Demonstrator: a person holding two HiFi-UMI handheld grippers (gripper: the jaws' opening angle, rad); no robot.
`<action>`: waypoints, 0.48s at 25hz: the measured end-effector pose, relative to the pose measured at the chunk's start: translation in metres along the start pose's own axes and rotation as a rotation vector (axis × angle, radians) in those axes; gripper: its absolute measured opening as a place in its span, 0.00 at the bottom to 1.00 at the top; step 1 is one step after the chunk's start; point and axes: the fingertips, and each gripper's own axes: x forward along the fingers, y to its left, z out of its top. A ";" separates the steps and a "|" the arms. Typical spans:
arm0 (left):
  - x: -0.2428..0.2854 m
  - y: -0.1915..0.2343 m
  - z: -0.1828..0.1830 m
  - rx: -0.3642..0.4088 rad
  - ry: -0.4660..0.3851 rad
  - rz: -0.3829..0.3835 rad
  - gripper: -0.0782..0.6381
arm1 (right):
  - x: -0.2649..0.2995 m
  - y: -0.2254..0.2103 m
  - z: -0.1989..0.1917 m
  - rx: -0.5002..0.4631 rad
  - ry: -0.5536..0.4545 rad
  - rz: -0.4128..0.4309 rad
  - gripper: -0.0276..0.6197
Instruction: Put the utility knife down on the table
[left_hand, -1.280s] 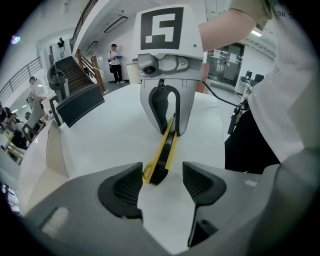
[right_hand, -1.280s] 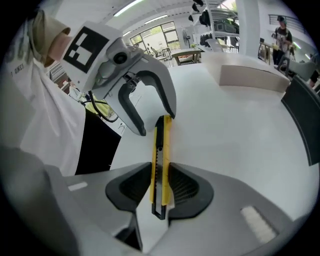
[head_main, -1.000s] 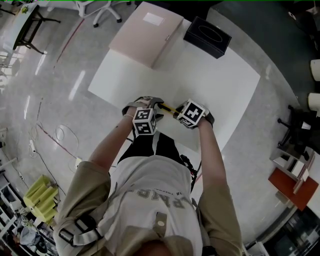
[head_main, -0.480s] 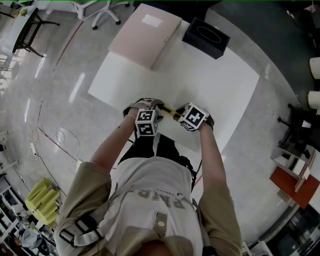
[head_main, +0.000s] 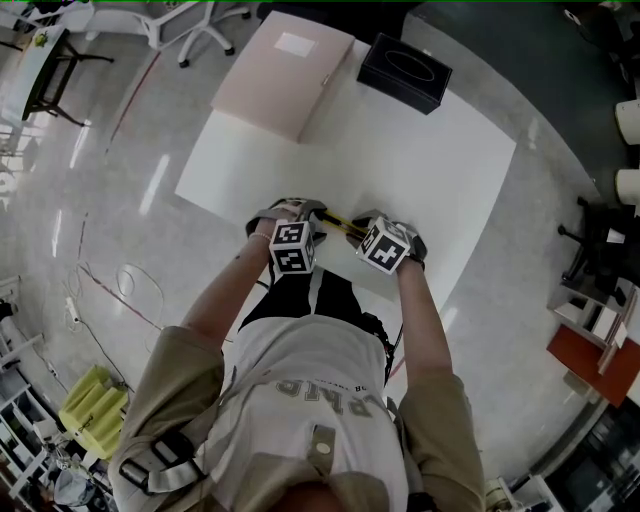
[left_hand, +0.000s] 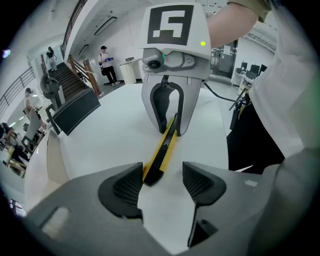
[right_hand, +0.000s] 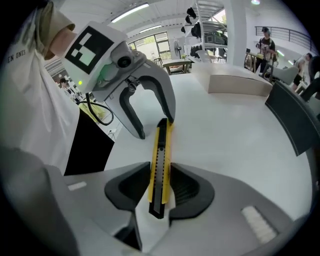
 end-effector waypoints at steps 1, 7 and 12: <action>0.000 0.000 0.000 0.000 -0.001 0.004 0.47 | 0.000 -0.001 -0.001 -0.010 0.001 -0.020 0.24; 0.001 0.004 -0.001 0.013 0.000 0.019 0.47 | -0.001 -0.004 -0.010 -0.024 0.003 -0.071 0.23; 0.000 0.003 0.000 0.003 -0.009 0.002 0.47 | 0.000 -0.006 -0.011 -0.022 -0.007 -0.093 0.24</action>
